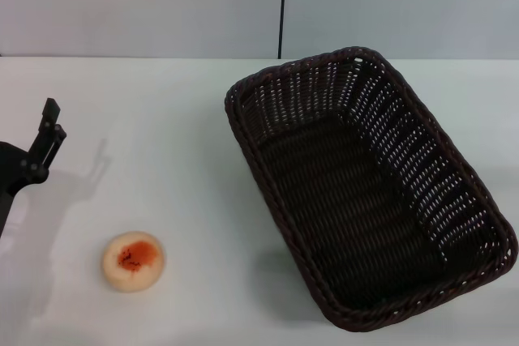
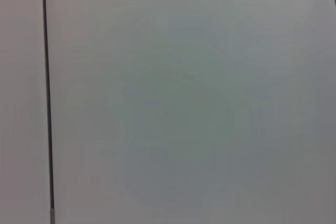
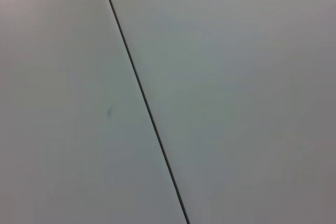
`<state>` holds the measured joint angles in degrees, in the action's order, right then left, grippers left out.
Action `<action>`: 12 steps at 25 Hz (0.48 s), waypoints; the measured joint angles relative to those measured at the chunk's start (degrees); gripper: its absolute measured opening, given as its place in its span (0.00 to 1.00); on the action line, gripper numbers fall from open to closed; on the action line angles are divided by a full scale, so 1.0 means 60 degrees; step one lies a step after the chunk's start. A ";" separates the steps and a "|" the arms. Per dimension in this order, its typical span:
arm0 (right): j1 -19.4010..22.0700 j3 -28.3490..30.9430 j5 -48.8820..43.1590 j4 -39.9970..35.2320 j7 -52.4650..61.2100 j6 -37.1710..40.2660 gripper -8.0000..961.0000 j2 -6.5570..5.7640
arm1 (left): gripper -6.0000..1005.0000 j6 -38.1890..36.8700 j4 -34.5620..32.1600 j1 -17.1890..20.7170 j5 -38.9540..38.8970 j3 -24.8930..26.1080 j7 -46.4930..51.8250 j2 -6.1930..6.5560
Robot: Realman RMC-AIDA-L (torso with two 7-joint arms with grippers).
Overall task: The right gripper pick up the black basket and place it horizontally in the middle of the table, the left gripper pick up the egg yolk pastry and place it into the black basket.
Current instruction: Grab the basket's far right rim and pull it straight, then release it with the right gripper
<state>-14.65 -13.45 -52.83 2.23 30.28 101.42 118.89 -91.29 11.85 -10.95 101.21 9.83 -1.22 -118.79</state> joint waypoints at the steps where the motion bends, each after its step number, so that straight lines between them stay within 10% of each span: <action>1: 0.0004 0.0000 0.0000 -0.0012 0.0003 -0.0010 0.77 0.0000 | 0.82 0.0002 0.0084 0.0003 -0.0019 0.0028 0.0031 -0.0005; 12: 0.0082 -0.0072 -0.0018 -0.0249 0.0017 -0.0064 0.76 -0.0015 | 0.82 -0.0025 0.0362 0.0018 -0.0076 0.0172 0.0742 0.0014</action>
<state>-14.15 -13.88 -52.93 0.73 30.38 101.03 118.80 -91.44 14.02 -10.84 100.75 10.86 3.23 -118.71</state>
